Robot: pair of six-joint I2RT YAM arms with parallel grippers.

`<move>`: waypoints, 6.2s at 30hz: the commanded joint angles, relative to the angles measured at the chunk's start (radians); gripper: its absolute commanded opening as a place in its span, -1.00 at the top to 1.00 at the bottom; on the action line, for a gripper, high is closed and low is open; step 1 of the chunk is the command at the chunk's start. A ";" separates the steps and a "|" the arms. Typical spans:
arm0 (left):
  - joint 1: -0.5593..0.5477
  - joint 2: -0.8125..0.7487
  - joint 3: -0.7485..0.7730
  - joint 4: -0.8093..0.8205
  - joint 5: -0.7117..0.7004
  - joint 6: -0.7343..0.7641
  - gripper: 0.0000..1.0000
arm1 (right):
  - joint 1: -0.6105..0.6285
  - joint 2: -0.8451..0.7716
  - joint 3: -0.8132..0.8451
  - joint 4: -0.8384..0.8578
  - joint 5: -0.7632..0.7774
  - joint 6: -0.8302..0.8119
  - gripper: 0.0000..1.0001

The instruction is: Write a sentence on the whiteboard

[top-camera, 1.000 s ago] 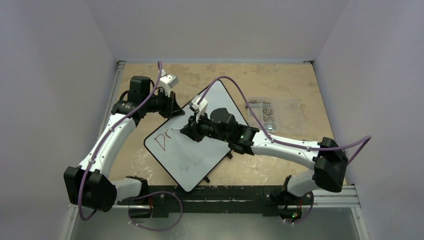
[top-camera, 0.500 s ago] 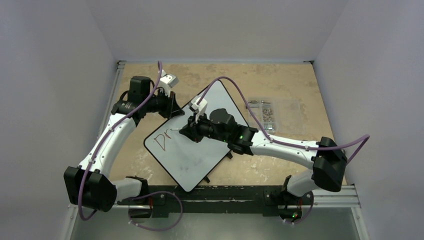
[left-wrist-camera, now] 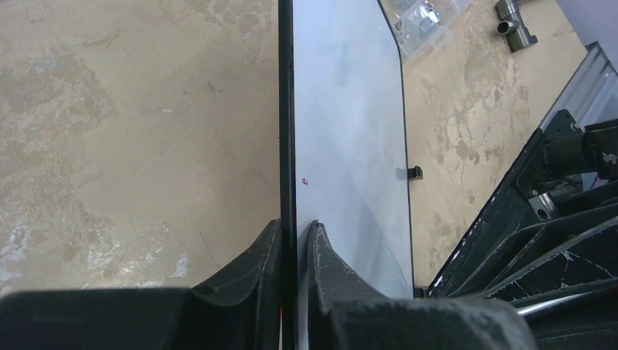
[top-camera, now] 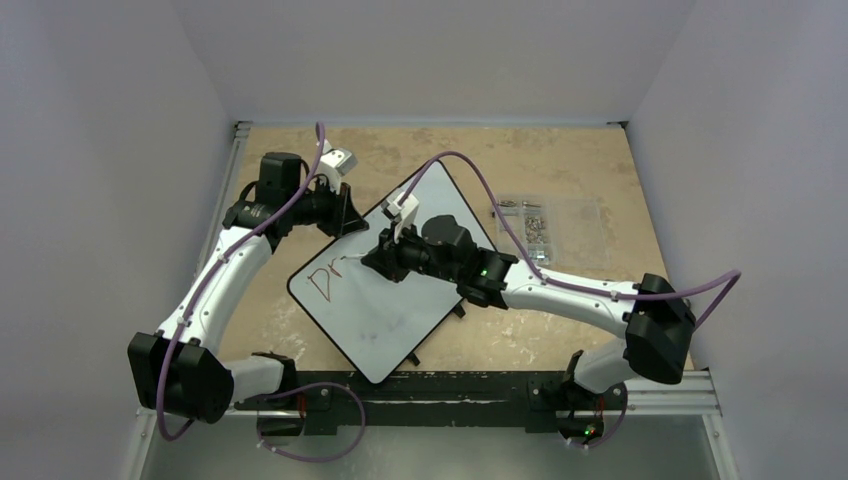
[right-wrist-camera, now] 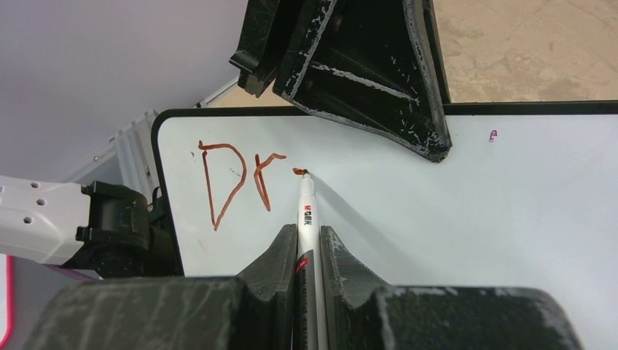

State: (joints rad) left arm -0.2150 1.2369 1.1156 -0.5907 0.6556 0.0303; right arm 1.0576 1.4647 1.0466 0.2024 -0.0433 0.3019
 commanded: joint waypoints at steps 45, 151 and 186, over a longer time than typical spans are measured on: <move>-0.027 -0.007 0.026 0.010 0.019 0.060 1.00 | -0.022 0.030 0.050 -0.039 -0.077 -0.024 1.00; -0.035 -0.020 0.025 0.001 0.016 0.060 1.00 | -0.050 -0.049 -0.052 -0.025 -0.068 -0.023 1.00; -0.035 -0.027 0.026 -0.003 0.015 0.062 1.00 | -0.053 -0.016 0.054 -0.077 0.091 0.022 1.00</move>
State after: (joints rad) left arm -0.2230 1.2343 1.1206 -0.5934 0.6487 0.0299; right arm 1.0134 1.4250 1.0500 0.1394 -0.0044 0.3363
